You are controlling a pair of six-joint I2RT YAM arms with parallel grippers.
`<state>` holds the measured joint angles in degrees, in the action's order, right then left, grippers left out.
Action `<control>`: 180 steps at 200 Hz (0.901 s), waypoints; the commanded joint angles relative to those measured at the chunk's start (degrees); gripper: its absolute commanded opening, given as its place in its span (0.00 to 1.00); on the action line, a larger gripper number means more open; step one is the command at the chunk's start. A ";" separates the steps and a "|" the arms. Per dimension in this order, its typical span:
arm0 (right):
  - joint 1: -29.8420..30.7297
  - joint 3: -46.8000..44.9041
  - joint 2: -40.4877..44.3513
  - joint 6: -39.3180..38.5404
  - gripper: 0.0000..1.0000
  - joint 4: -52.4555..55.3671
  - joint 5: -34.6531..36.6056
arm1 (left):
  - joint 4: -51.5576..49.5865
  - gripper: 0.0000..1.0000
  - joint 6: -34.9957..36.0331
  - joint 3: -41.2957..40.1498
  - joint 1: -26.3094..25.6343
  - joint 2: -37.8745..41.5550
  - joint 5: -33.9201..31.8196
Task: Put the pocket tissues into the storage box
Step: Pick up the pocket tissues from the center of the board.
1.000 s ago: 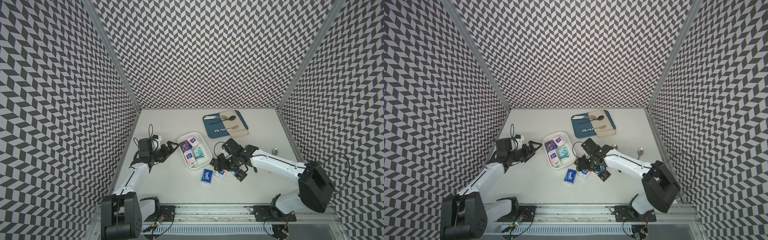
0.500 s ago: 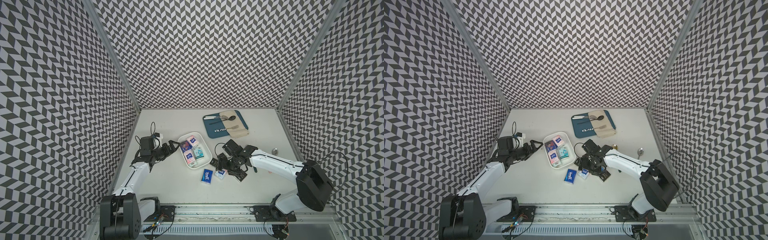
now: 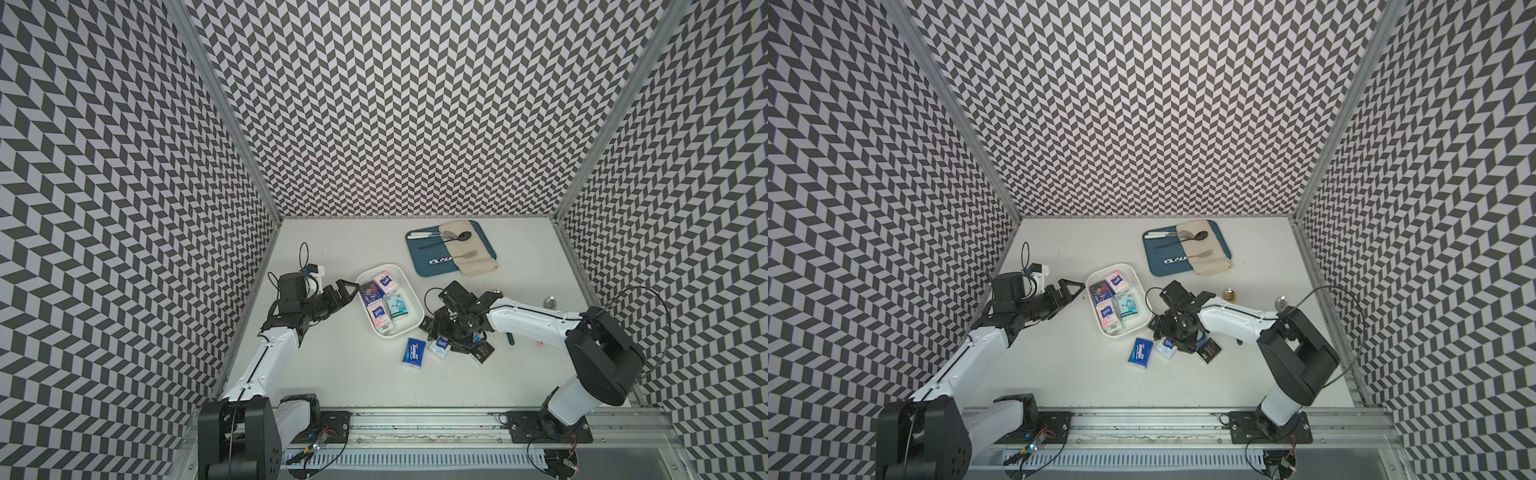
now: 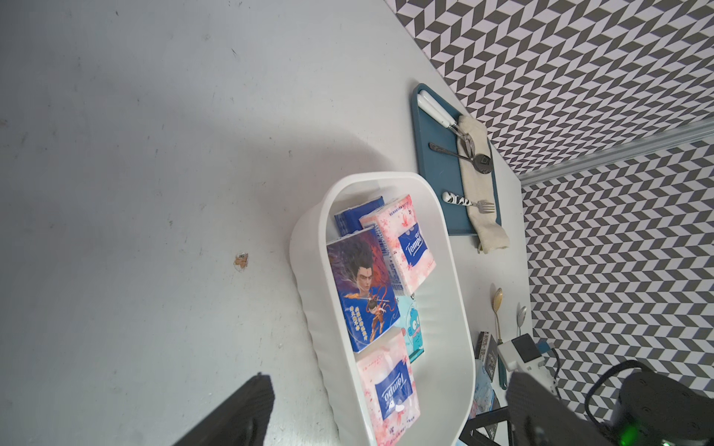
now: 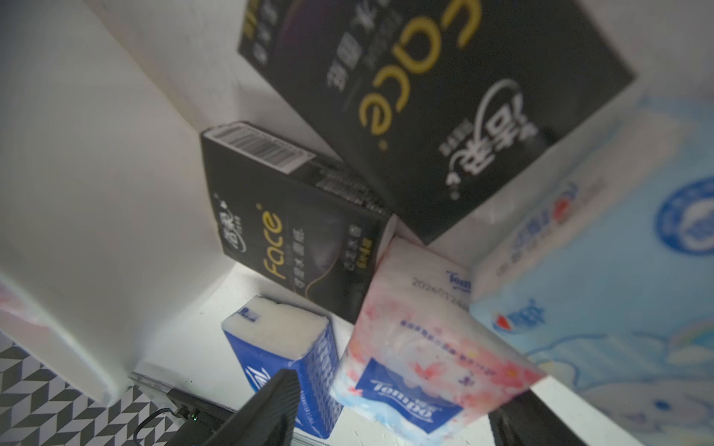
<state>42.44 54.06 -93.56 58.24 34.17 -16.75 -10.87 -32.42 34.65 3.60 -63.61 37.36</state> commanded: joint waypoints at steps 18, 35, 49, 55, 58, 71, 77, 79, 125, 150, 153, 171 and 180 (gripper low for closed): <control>-0.68 -1.96 -0.57 0.82 0.71 -2.66 -0.07 | -0.44 1.00 -0.01 0.20 -0.35 1.54 0.21; -0.95 -2.62 -0.82 1.00 0.71 -2.83 -0.63 | -0.29 1.00 -0.25 0.06 -0.34 1.56 0.22; -1.04 -2.73 -1.16 0.86 0.71 -2.96 -0.74 | -0.42 1.00 -0.32 0.07 -0.34 1.61 0.21; -1.04 -2.74 -1.27 0.83 0.70 -2.97 -0.65 | -0.39 1.00 -0.27 0.11 -0.34 1.65 0.25; -1.06 -2.81 -1.27 0.82 0.70 -2.98 -0.65 | -0.38 1.00 -0.28 0.08 -0.34 1.65 0.25; -1.13 -2.90 -1.28 0.74 0.69 -3.08 -0.73 | -0.46 1.00 -0.19 0.12 -0.34 1.74 0.19; -1.23 -2.95 -1.12 0.75 0.66 -3.15 -0.65 | -0.49 1.00 -0.19 0.11 -0.34 1.74 0.23; -1.22 -2.99 -1.04 0.74 0.65 -3.19 -0.65 | -0.47 1.00 -0.25 0.07 -0.34 1.74 0.25; -1.65 -3.88 0.51 -0.03 0.45 -4.21 0.16 | -0.38 1.00 -0.36 0.15 -0.34 1.48 0.01; -1.59 -3.08 3.56 -1.15 0.45 -3.62 0.98 | -0.64 1.00 -0.19 0.28 -0.34 1.41 -0.01; -1.63 -2.75 4.06 -1.46 0.45 -3.29 1.16 | -0.67 1.00 -0.21 0.24 -0.34 1.35 -0.08; -1.57 -0.51 7.27 -4.35 0.45 -1.18 1.29 | -0.56 1.00 -0.04 0.25 -0.34 0.92 -0.23; -1.57 0.75 8.75 -6.01 0.45 0.63 1.54 | -0.31 1.00 -0.03 0.17 -0.34 0.48 -0.19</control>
<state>41.06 51.29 -90.13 56.75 32.91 -16.69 -11.20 -32.88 34.65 3.44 -62.87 37.34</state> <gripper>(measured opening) 0.451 0.996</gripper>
